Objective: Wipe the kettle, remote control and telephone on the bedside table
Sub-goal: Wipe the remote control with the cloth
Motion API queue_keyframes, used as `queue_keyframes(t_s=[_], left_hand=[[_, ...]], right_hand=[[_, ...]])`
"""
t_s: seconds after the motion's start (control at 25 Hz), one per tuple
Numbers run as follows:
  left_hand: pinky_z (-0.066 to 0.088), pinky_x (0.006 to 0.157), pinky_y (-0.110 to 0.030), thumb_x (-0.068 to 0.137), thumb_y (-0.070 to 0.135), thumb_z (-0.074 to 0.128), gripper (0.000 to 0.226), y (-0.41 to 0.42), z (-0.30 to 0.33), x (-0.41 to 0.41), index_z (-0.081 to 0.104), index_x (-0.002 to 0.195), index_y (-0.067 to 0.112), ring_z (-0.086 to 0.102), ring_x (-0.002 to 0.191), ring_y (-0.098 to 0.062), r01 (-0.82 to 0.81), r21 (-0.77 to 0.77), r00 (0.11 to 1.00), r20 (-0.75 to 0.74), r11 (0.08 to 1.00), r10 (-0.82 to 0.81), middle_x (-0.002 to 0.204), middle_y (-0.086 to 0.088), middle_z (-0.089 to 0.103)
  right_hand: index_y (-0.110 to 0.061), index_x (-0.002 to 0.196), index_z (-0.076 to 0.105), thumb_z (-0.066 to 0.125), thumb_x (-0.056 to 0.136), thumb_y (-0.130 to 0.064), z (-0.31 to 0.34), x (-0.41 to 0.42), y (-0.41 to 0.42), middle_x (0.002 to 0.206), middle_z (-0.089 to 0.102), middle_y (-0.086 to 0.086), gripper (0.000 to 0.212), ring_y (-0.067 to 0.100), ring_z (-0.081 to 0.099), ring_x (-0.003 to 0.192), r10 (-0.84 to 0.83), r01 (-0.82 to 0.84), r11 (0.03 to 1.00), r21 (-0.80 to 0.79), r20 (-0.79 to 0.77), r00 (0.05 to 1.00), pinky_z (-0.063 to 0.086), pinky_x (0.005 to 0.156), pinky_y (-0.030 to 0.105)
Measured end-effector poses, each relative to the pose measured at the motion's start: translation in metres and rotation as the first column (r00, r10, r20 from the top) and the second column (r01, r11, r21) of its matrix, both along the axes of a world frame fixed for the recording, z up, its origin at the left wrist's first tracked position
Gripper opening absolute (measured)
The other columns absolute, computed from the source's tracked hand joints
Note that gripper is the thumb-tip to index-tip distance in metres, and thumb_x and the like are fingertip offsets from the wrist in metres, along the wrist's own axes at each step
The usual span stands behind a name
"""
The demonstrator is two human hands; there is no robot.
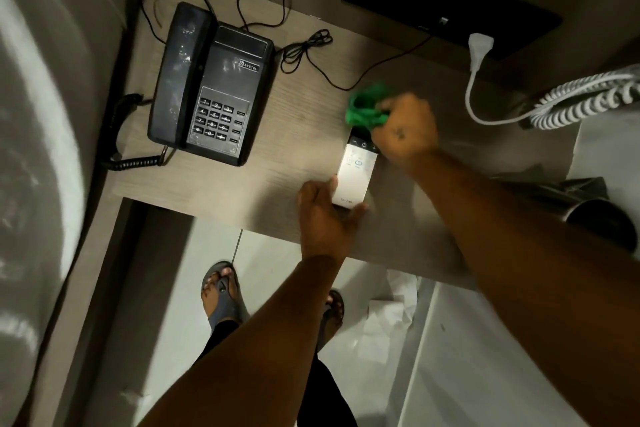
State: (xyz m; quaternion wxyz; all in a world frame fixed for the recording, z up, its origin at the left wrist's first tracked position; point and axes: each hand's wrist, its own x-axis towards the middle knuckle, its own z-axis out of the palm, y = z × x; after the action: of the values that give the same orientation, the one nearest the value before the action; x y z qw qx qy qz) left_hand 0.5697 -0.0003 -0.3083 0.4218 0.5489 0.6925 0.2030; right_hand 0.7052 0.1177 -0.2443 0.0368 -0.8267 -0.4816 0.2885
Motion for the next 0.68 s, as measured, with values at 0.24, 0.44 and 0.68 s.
queue_keyframes(t_s=[0.24,0.44,0.68], left_hand=[[0.044,0.089,-0.021,0.067,0.042,0.082,0.058,0.000,-0.005,0.000,0.062,0.110,0.009,0.049,0.101,-0.017,0.005,-0.009,1.000,-0.030,1.000,-0.005,0.109,-0.007,0.054],[0.045,0.081,-0.023,0.070,0.012,0.073,0.027,-0.002,-0.005,-0.004,0.058,0.094,0.011,0.049,0.091,-0.019,0.042,0.043,0.999,0.000,0.998,-0.043,0.104,-0.014,0.053],[0.041,0.093,-0.018,0.069,0.038,0.084,0.060,-0.001,-0.005,-0.002,0.060,0.114,0.008,0.043,0.104,-0.011,-0.003,0.023,0.999,0.034,1.000,0.002,0.113,-0.008,0.053]], right_hand=[[-0.025,0.118,0.061,0.070,0.075,-0.011,-0.008,-0.009,-0.026,0.119,0.064,0.009,0.046,0.030,0.059,0.108,0.082,-0.082,0.996,0.018,0.023,0.996,0.050,0.093,0.037],[-0.023,0.113,0.061,0.073,0.072,-0.014,-0.013,-0.030,-0.099,0.117,0.058,0.007,0.043,0.028,0.054,0.110,0.134,-0.131,0.990,0.049,-0.072,0.988,0.052,0.088,0.043],[-0.019,0.126,0.056,0.060,0.085,-0.005,-0.008,-0.016,-0.022,0.134,0.044,0.010,0.044,0.032,0.049,0.116,0.032,-0.043,0.995,0.095,0.110,0.993,0.045,0.098,0.041]])
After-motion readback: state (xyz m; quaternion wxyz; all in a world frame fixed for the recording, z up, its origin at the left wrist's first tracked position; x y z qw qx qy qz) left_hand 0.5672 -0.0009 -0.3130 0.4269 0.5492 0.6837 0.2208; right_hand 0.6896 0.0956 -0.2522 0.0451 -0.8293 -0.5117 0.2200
